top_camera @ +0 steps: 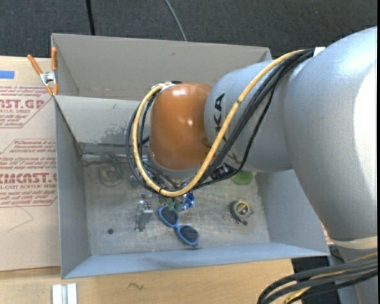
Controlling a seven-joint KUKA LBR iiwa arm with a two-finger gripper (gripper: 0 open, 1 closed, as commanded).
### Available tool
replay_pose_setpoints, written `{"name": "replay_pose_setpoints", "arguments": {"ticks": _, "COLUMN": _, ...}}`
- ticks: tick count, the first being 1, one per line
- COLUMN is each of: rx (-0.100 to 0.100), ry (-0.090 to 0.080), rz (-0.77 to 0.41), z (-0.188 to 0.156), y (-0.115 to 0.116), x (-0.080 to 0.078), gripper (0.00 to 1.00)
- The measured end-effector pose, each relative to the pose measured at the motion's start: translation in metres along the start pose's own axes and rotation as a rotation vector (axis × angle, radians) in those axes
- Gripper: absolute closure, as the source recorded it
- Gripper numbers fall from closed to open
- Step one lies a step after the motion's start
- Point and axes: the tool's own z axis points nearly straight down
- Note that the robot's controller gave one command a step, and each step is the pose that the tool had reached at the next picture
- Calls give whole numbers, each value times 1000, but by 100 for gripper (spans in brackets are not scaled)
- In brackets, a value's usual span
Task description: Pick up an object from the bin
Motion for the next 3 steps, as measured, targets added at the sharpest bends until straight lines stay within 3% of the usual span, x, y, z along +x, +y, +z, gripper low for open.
{"name": "replay_pose_setpoints", "arguments": {"ticks": 1, "rx": 2, "ry": 4, "rz": -163, "z": 43, "y": -89, "x": 17, "gripper": 0}}
{"name": "replay_pose_setpoints", "arguments": {"ticks": 2, "rx": -1, "ry": -4, "rz": -386, "z": 75, "y": -120, "x": 5, "gripper": 0}}
{"name": "replay_pose_setpoints", "arguments": {"ticks": 3, "rx": 1, "ry": 8, "rz": -385, "z": 74, "y": -122, "x": 6, "gripper": 100}}
